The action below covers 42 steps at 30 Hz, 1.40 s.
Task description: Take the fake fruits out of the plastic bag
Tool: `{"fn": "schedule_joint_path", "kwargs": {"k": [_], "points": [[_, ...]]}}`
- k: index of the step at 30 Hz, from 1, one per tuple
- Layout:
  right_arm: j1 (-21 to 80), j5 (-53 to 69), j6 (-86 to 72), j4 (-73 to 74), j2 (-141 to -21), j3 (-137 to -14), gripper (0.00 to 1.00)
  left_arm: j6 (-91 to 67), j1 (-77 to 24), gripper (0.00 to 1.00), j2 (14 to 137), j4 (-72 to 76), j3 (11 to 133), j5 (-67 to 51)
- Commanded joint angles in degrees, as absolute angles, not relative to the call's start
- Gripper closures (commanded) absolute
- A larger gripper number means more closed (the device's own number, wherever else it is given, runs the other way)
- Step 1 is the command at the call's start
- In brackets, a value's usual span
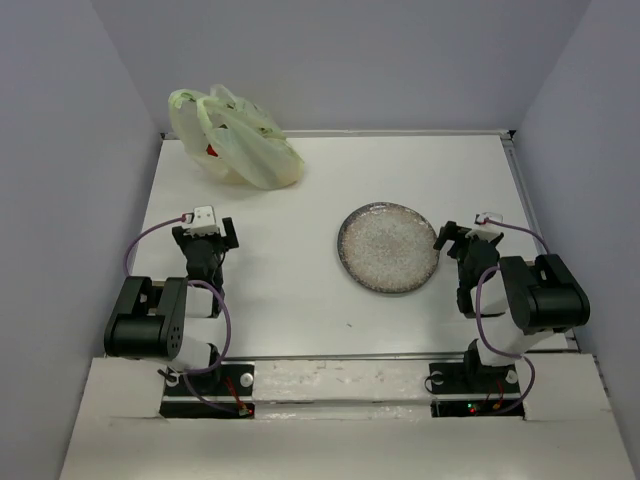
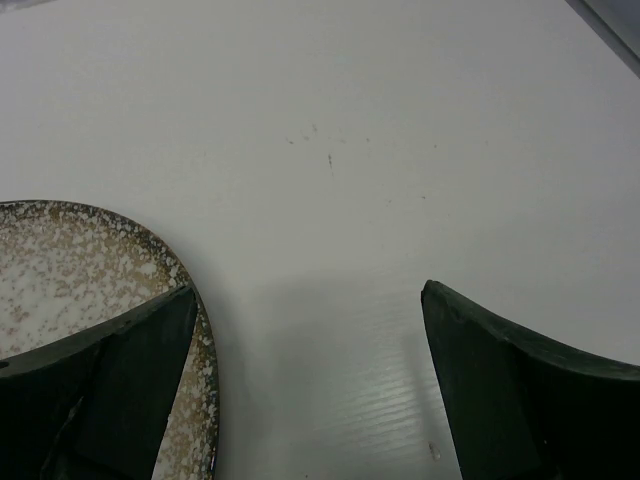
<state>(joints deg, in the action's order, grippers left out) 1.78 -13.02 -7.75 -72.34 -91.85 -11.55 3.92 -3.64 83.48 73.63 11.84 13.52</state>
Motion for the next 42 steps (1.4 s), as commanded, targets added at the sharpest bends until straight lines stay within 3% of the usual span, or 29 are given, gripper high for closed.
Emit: {"fn": "schedule_joint_path", "kwargs": {"k": [1,7,9,10,11,12,13,16,17,19,26,30,35,42], "points": [[1.32,-13.18,-7.56,-76.29,-91.14,-12.22,0.0,3.6,-3.52,0.01,82.62,87.72,13.01,13.97],[1.32,-9.24,-6.5,-55.59,-78.25,-18.0,0.0,6.49,-3.52,0.01,81.48,86.93,13.09,9.26],[1.32,-7.83,-9.57,-47.57,-70.86,-22.31,0.0,11.56,-3.52,0.01,71.24,74.95,16.94,-5.31],[1.32,-4.78,-10.28,-45.37,-68.66,-25.37,0.0,13.43,-3.52,0.01,64.06,57.57,23.66,-12.67],[1.32,-2.83,-11.07,-43.7,-66.55,-26.97,0.0,14.32,-3.52,0.01,61.2,50.78,27.3,-13.35],[1.32,-0.64,-10.64,-41.07,-63.58,-28.55,0.0,14.59,-3.43,0.01,58.82,39.58,30.73,-11.53],[1.32,6.26,-9.76,-39.91,-62.5,-30.13,0.0,13.89,-3.51,0.01,56.8,36.07,34.15,-2.2],[1.32,12.29,-7.82,-31.67,-61.17,-38.91,0.24,14.84,-3.52,0.01,54.31,30.16,45.06,15.07],[1.32,14.74,-7.04,-25.99,-61.87,-41.63,0.34,18.07,-3.52,0.01,56.23,27.8,51.0,21.9],[1.32,19.13,-5.37,-20.42,-63.97,-49.54,0.37,20.47,-3.34,0.01,59.83,20.54,58.58,22.77],[1.85,22.93,-3.34,-12.13,-66.8,-60.81,0.29,15.83,5.51,0.01,86.01,-12.01,102.39,0.65],[1.85,23.55,-3.95,-12.13,-66.1,-61.7,0.27,15.64,10.36,0.01,101.3,-25.73,119.31,-9.91],[2.37,24.43,-4.92,-12.13,-65.92,-60.82,0.27,25.56,11.34,0.01,104.15,-26.9,117.52,-16.25],[2.37,24.08,-5.45,-11.87,-65.65,-60.82,0.24,24.81,11.69,0.01,108.97,-19.7,113.1,-12.4]]}}
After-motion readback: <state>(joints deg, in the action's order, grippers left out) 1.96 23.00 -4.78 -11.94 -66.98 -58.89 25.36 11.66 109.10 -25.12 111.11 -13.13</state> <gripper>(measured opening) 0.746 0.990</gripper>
